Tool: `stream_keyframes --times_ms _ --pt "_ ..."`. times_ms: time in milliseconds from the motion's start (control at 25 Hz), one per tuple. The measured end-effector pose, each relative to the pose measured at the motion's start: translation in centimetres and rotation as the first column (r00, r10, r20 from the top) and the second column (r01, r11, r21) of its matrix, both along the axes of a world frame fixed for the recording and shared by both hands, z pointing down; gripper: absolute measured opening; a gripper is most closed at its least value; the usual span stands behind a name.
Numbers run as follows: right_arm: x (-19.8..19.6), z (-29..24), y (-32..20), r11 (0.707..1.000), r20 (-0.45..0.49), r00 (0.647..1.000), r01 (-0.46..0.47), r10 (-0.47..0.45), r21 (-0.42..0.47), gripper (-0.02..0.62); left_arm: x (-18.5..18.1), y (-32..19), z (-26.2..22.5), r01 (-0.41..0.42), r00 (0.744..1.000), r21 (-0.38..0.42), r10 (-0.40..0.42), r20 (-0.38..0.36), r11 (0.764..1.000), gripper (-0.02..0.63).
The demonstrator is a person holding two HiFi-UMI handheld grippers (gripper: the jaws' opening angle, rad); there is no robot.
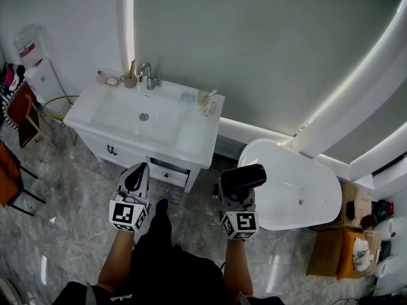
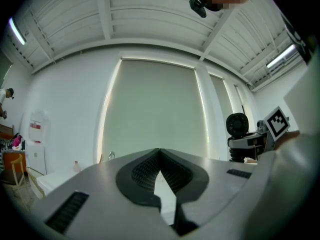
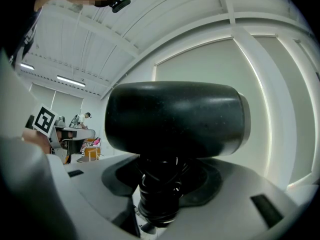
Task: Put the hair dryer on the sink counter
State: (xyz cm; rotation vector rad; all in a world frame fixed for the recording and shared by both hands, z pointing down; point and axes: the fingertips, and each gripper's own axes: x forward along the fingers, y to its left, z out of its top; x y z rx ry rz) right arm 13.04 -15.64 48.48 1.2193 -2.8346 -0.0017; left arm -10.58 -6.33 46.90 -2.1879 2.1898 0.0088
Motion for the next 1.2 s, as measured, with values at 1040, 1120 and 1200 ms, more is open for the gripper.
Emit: stream_keyframes --times_ms 1040,1120,1200 --pt "-12.0 0.4 -19.7 0.994 -0.038 0.994 -0.106 0.105 -0.031 0.212 -14.2 -21.7 -1.1 -0.090 0.996 0.008 0.090 -0.011 0.996 0.023" --pt "-12.3 0.1 -20.9 0.991 -0.031 0.991 -0.129 0.128 -0.036 0.212 -15.4 -23.1 -1.5 -0.102 0.995 0.013 0.102 -0.010 0.995 0.023" --pt "-12.4 -0.2 -21.7 0.988 -0.031 0.988 -0.153 0.152 -0.034 0.212 -16.2 -24.2 -1.7 -0.114 0.993 0.016 0.114 -0.008 0.993 0.023"
